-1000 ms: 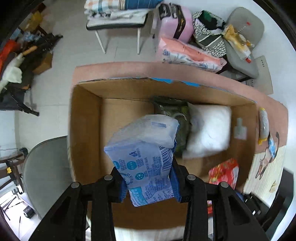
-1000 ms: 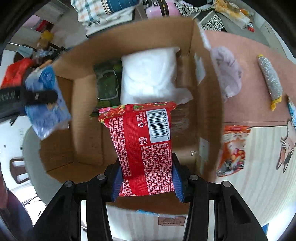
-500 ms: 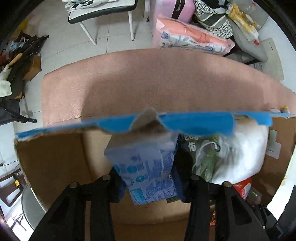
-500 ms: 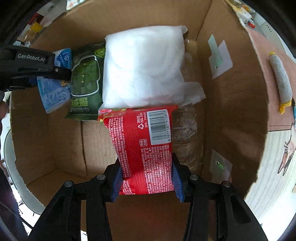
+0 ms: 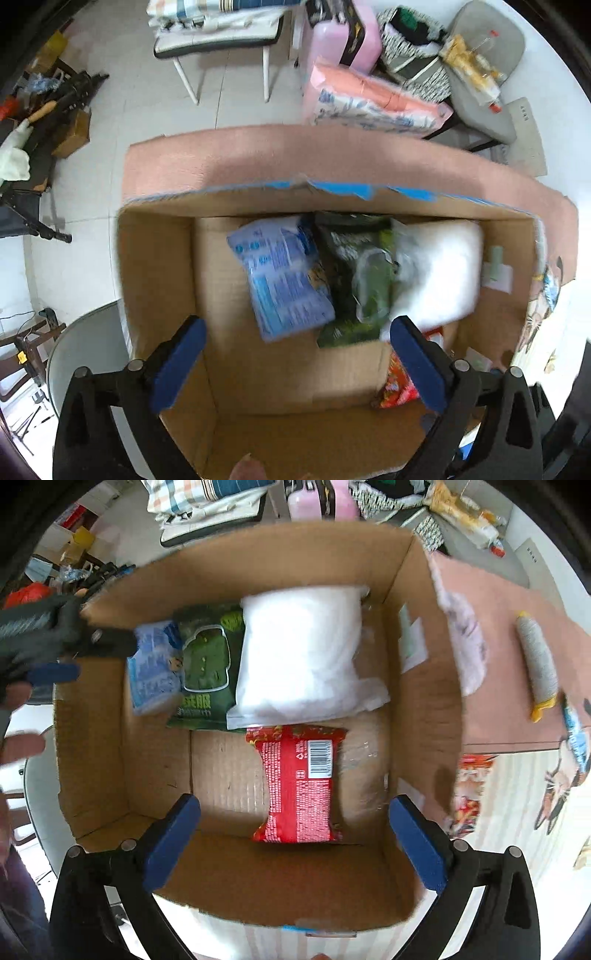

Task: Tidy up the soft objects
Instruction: 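Carry both packs into the box and release them beside the others, then grasp the lilac towel with the left gripper while the right grasps the orange panda bag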

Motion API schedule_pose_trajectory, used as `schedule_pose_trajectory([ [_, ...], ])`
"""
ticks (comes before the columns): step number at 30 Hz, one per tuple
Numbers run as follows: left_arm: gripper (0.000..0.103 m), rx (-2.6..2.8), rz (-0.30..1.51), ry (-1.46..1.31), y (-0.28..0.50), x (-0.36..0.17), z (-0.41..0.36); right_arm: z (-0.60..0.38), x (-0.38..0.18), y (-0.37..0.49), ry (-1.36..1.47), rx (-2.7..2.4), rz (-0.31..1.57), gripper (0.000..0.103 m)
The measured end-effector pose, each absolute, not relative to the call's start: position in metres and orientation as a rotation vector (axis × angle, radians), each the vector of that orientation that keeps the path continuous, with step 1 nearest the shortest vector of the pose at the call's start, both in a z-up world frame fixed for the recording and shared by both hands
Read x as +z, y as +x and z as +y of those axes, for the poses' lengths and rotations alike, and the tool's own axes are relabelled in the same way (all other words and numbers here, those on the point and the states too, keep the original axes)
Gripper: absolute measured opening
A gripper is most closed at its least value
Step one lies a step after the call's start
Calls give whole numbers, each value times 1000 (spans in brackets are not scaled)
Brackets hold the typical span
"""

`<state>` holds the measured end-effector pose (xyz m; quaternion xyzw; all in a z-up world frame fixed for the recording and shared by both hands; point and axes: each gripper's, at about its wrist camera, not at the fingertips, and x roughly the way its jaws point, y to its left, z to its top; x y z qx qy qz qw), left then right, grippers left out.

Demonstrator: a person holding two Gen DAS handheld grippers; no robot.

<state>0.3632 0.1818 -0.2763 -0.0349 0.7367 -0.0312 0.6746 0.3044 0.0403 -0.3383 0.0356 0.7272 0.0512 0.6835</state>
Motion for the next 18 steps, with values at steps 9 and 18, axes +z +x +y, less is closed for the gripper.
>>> schedule_pose_trajectory([
  [9,102,-41,1517,-134,297,-211,176,2,-283,275,108,159,1555,103],
  [18,102,103,1342,97,266,-166,100,-113,-243,243,158,16,1387,103],
])
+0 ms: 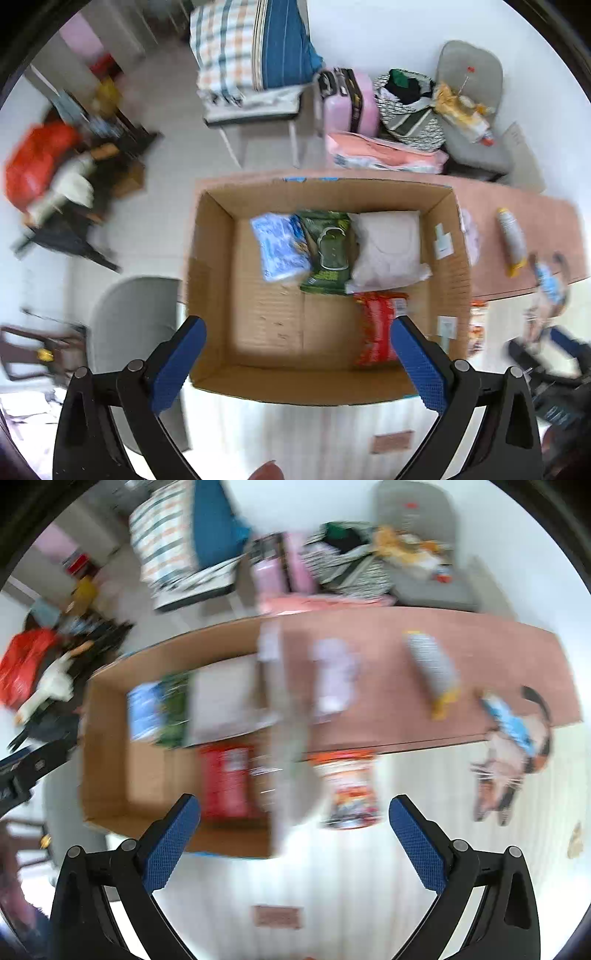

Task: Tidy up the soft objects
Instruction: 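Grasp the lilac towel with the left gripper while the right grasps the orange panda bag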

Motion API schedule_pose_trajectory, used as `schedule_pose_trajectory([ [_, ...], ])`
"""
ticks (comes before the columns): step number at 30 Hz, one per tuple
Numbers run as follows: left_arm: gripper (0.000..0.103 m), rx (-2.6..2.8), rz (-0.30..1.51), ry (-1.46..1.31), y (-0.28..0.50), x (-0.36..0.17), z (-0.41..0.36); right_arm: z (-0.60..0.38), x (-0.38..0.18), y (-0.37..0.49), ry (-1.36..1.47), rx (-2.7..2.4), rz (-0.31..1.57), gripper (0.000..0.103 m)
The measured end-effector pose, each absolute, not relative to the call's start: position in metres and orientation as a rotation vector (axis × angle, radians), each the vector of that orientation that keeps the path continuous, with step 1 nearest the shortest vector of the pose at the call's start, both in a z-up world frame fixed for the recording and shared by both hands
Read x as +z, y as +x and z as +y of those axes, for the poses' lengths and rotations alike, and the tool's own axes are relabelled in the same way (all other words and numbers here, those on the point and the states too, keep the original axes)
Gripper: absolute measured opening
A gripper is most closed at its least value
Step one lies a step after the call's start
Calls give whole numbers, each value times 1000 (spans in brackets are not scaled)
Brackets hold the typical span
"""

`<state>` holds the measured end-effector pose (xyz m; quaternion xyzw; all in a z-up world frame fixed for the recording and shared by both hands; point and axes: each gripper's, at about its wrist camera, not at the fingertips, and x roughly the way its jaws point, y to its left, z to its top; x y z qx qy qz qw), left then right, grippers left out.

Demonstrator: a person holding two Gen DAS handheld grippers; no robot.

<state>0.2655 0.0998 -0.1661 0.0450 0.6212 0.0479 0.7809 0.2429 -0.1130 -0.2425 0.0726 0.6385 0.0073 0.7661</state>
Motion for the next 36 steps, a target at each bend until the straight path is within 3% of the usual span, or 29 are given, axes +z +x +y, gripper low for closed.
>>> schedule_pose_trajectory([
  [3,102,95,1344,140,269,-180,71,-149,-274,245,200,-45,1411,101],
  [6,102,71,1386,163,279,-198,44,-173,-322,251,299,-46,1503,85],
  [11,102,62,1407,267,299,-214,-1,-172,-375,259,335,-1,1579,84],
  [14,102,48,1406,319,314,-217,-27,-169,-396,262,365,33,1619,77],
  [19,102,-6,1401,382,341,-220,-70,-181,-421,267,395,38,1665,44],
  [24,102,-95,1443,419,369,-238,-117,-238,-424,265,423,-62,1679,44],
  [32,102,-161,1614,534,409,-316,-178,-344,-421,262,516,-185,1682,45],
  [34,102,-156,1678,530,416,-340,-183,-359,-418,261,555,-170,1676,60],
  [36,102,-154,1727,518,421,-359,-184,-370,-415,261,605,-148,1669,64],
])
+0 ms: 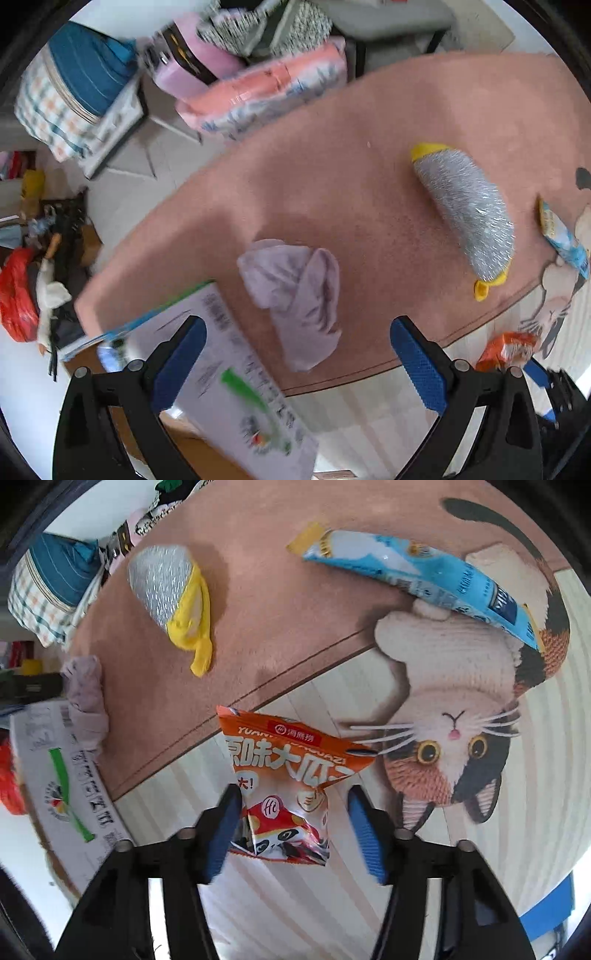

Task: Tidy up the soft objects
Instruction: 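Grasp the lilac towel with the left gripper while the right grasps the orange panda bag, then lower the towel and panda bag into the box and open both grippers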

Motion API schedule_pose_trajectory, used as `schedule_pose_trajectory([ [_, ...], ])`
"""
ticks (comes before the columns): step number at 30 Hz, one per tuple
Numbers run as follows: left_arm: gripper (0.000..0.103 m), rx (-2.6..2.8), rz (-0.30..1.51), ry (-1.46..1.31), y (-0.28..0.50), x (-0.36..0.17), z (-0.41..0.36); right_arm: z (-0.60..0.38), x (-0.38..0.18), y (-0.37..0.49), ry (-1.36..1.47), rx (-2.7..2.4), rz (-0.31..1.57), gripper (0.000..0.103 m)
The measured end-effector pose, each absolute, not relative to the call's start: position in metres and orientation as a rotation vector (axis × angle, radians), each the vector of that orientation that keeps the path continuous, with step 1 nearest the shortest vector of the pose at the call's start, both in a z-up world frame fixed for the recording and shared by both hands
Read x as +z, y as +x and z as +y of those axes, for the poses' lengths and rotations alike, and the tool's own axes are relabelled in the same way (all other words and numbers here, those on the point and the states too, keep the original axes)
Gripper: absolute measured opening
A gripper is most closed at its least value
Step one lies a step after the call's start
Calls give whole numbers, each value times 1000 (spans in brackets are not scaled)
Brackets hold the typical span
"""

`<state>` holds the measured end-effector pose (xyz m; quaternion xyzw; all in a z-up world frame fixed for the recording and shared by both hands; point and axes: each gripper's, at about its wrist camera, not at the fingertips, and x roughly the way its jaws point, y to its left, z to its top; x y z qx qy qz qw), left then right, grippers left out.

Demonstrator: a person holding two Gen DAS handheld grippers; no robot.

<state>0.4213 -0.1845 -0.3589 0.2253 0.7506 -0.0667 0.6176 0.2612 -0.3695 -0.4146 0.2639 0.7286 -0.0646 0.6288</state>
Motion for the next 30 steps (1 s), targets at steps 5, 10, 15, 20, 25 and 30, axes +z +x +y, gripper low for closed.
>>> schedule_pose_trajectory([
  [5,102,-127,1811,513,426,-396,-187,-386,-409,269,622,-119,1671,70],
  [10,97,-118,1872,492,426,-419,-185,-373,-414,264,612,-125,1690,76],
  [15,36,-112,1890,437,419,-419,-180,-352,-436,266,591,-173,1720,76],
  [20,35,-144,1828,373,407,-392,-177,-341,-432,265,541,-198,1697,40],
  [25,35,-226,1715,228,390,-326,-165,-337,-393,262,528,-155,1636,38],
  [30,35,-277,1570,103,358,-241,-130,-304,-319,262,455,-35,1532,38],
])
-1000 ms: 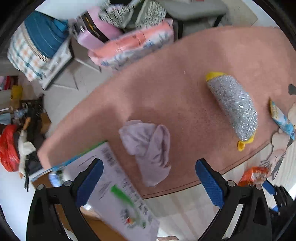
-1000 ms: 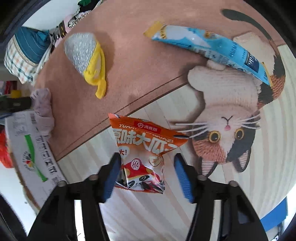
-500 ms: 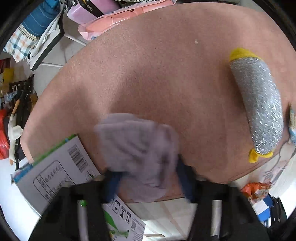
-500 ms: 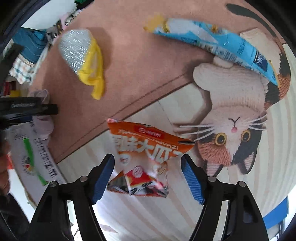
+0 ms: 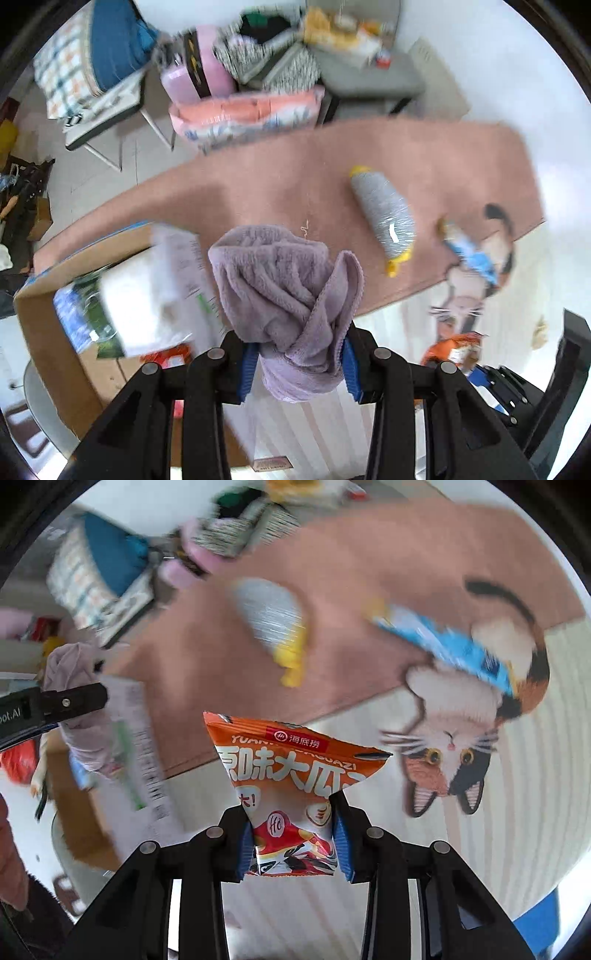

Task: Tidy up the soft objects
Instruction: 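Lower the towel and panda bag into the box and open both grippers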

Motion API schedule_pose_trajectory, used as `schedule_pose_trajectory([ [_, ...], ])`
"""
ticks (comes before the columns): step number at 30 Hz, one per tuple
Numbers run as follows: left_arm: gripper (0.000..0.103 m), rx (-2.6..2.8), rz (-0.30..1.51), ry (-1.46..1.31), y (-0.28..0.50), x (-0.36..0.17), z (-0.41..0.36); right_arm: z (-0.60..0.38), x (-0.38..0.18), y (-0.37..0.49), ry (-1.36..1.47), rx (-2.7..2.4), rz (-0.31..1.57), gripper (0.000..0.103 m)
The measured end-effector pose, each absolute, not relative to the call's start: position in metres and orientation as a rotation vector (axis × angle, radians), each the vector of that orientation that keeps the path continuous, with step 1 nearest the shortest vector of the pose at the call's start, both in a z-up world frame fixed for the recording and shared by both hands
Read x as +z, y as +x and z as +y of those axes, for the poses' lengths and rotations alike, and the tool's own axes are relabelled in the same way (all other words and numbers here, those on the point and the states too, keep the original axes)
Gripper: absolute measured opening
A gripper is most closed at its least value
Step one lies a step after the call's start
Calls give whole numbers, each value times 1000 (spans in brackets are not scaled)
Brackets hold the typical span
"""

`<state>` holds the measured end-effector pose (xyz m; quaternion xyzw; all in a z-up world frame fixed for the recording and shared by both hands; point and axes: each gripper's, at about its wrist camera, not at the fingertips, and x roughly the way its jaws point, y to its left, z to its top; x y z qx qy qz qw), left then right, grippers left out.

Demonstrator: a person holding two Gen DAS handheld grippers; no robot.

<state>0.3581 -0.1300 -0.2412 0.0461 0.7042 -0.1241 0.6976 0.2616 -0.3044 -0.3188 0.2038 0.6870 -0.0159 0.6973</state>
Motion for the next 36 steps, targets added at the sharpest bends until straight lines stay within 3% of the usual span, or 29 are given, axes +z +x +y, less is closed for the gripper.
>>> schedule_pose_trajectory([
  [4,35,-261,1506,18,331,-194,-71,-248,-266,263,398,100,1474,38],
  [10,35,-114,1541,-67,302,-195,50,-130,-234,263,323,303,1464,38],
  [17,35,-1,1702,-217,295,-263,157,10,-278,273,211,407,1573,38],
  [22,35,-25,1802,-263,299,-313,177,58,-322,280,125,372,1624,38],
  [30,37,-82,1872,-289,305,-351,173,63,-366,292,109,307,1672,38],
  [33,43,-106,1917,-321,301,-358,170,64,-377,294,115,306,1685,40],
  [34,46,-116,1922,-339,300,-358,169,65,-379,295,110,303,1698,47],
  [35,56,-118,1914,-329,299,-357,169,64,-380,296,112,302,1705,53],
  [36,67,-108,1902,-302,298,-354,168,63,-381,296,131,308,1708,66],
])
